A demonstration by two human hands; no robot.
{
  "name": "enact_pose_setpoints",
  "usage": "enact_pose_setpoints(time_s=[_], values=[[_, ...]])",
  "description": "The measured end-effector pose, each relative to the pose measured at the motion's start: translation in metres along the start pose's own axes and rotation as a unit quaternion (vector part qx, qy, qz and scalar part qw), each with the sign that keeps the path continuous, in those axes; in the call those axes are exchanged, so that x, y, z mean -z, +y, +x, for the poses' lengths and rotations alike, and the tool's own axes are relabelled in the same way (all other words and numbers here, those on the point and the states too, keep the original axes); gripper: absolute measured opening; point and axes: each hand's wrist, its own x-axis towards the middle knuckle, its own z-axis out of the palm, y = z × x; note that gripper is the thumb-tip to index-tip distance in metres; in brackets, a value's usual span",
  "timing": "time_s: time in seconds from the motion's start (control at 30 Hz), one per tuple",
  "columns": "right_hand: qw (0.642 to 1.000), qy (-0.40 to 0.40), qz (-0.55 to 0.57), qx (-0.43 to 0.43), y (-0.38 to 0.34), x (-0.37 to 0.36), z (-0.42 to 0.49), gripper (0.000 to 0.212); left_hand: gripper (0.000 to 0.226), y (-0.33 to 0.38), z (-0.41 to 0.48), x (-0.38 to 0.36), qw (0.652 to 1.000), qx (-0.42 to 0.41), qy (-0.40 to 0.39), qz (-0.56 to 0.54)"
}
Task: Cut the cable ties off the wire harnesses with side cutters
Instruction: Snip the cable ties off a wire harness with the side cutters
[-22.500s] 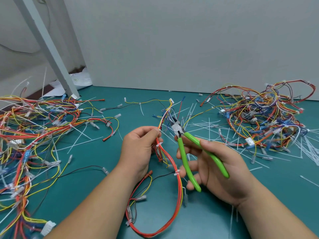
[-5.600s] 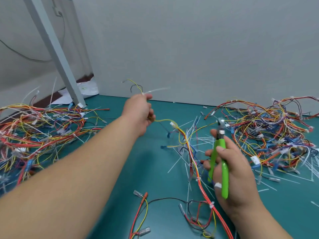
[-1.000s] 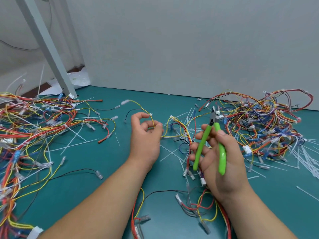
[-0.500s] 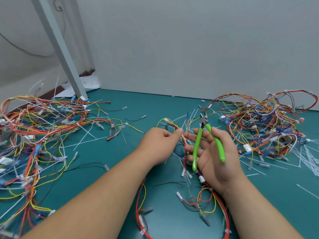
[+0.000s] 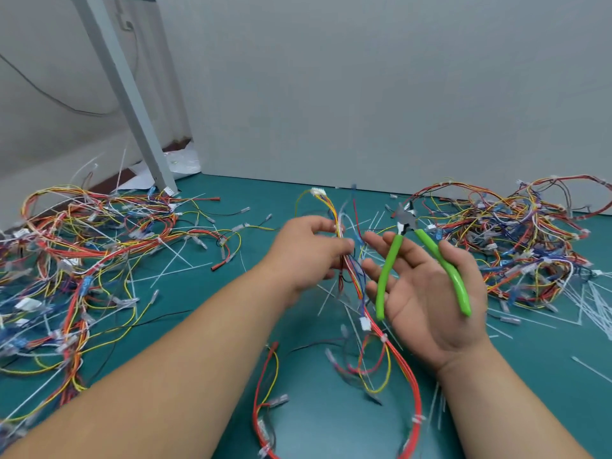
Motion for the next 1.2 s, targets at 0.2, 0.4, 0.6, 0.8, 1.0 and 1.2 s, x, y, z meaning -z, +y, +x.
enact_pose_setpoints(time_s=[0.2, 0.4, 0.6, 0.8, 1.0, 1.2], values=[[0.998, 0.059, -0.007, -0.007, 0.002, 0.001, 0.003, 0.058, 0.017, 0.056, 0.006, 0.031, 0.996, -0.09, 0.001, -0.028], [0.997, 0.046, -0.027, -0.053, 0.007, 0.001, 0.003, 0.061, 0.019, 0.095, 0.016, 0.056, 0.99, -0.122, 0.016, -0.074], [0.994, 0.017, -0.044, -0.099, 0.007, -0.003, 0.001, 0.078, 0.024, 0.104, 0.029, 0.07, 0.966, -0.127, 0.065, -0.216], [0.99, -0.022, -0.03, -0.137, 0.008, -0.004, 0.0, 0.077, 0.022, 0.109, 0.041, 0.073, 0.925, -0.109, 0.102, -0.349], [0.992, -0.025, 0.031, -0.117, 0.004, -0.002, 0.0, 0.083, 0.031, 0.106, 0.044, 0.067, 0.905, -0.085, 0.109, -0.402], [0.99, -0.029, 0.075, -0.114, 0.002, 0.0, 0.0, 0.101, 0.033, 0.098, 0.041, 0.06, 0.894, -0.067, 0.113, -0.429]])
